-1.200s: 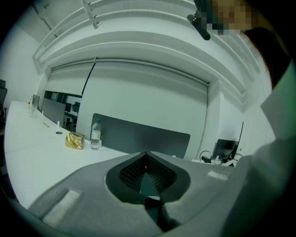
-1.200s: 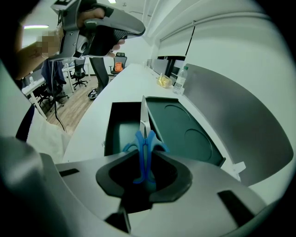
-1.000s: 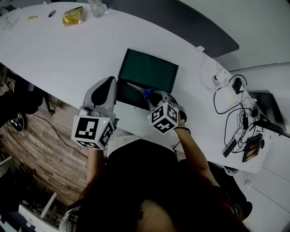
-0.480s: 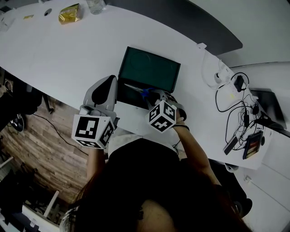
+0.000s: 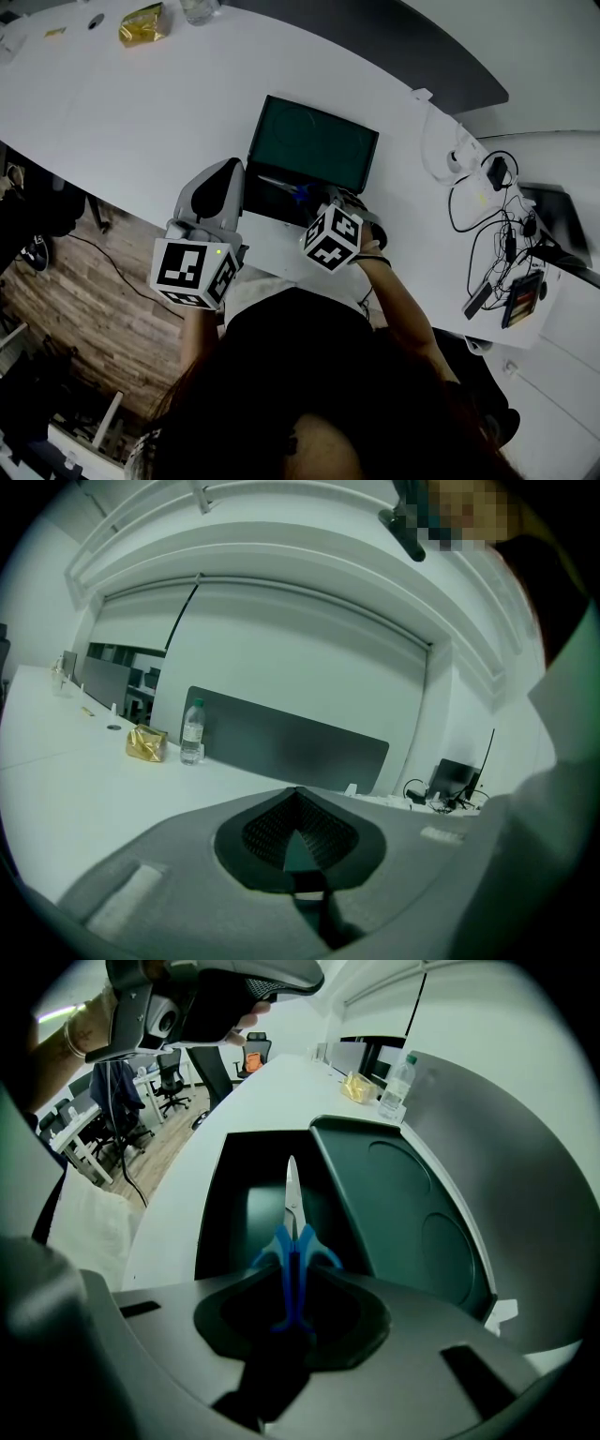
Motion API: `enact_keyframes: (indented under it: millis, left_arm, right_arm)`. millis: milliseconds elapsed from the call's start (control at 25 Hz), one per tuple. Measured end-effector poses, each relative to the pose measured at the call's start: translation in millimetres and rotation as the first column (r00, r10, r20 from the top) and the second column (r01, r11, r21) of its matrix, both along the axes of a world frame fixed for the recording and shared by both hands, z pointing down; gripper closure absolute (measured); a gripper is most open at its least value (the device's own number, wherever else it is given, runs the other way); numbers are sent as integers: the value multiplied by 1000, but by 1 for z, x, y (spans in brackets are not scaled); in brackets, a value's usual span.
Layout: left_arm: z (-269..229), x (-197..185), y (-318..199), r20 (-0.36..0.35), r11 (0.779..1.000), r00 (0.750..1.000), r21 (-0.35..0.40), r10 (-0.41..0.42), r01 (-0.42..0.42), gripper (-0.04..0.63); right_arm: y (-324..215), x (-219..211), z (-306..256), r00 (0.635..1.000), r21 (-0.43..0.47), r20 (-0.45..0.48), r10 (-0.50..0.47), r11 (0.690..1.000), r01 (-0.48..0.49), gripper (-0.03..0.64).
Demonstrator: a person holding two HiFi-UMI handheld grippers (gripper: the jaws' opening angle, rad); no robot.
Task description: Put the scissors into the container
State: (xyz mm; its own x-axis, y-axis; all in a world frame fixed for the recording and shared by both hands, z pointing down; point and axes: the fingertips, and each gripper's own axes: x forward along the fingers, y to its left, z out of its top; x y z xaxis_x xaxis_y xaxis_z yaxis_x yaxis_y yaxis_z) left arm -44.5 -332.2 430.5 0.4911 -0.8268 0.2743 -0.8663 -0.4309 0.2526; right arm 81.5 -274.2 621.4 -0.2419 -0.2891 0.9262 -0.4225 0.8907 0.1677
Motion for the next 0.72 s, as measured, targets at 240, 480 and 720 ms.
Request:
enact_keyframes:
  millis: [240,480,720]
  left_arm:
    - [5,-1,-2,-6,1000,1000,-11,2,-2,584]
    - [8,-1,-2,-10,1000,1000,-16,2,-3,584]
    - [11,-2,-2,-9,1000,1000,-24,-2,2,584]
  right_arm:
    - [2,0,6,998,-30,-51,-28,999,26,526]
    - [4,-2,11,997,-60,-67,-41,998,37,526]
    - [5,-2,18,994,-86,-89,-56,995,48,526]
